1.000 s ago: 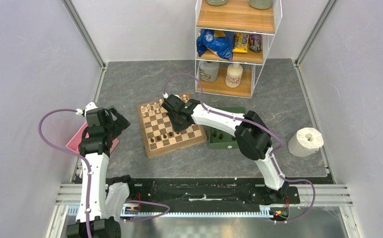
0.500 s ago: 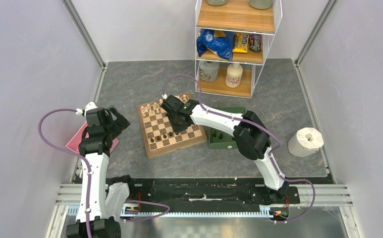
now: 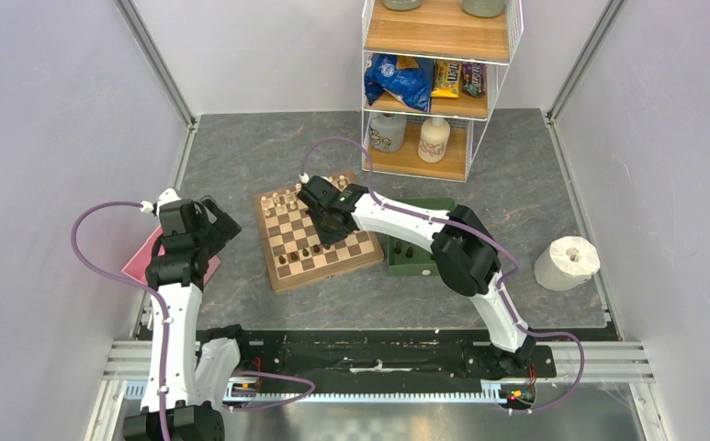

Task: Set up the chess pieces on the board

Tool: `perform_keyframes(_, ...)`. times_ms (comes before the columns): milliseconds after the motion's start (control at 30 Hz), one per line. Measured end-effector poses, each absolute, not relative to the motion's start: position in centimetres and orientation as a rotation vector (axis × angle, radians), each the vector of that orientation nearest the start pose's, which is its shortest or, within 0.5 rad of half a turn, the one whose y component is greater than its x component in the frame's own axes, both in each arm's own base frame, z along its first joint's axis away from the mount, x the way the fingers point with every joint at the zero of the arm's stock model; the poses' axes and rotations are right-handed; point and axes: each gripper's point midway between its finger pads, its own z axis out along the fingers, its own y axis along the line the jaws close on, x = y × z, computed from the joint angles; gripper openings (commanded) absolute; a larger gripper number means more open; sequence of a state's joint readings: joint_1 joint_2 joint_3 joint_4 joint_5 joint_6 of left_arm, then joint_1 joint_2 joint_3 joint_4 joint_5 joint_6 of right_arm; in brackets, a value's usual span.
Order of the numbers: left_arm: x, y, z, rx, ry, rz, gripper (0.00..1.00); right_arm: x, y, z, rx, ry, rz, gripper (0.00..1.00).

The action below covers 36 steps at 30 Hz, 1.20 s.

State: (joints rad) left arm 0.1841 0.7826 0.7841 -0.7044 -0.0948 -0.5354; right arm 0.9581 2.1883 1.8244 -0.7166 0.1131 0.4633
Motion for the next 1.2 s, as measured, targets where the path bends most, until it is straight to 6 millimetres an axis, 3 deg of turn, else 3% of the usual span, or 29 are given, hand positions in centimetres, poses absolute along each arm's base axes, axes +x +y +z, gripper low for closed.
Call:
perform_keyframes(733,24.3,4.0,17.1,-0.845,2.107,-0.078,0.99,29.4,41.5,6.2,-0.619,2.601,0.325,0.49)
perform_keyframes(833,24.3,4.0,17.1,-0.845,2.107,-0.078,0.99,29.5,41.4,7.5,-0.611,2.579,0.335,0.53)
perform_keyframes(1067,24.3,4.0,17.0,-0.846,2.109,-0.078,0.99,29.9,40.6,12.8,-0.565,2.477,0.401,0.63)
perform_keyframes(1200,24.3,4.1,16.8,-0.849,2.119,-0.075,0.99,31.0,39.2,14.1,-0.513,2.455,0.413,0.66)
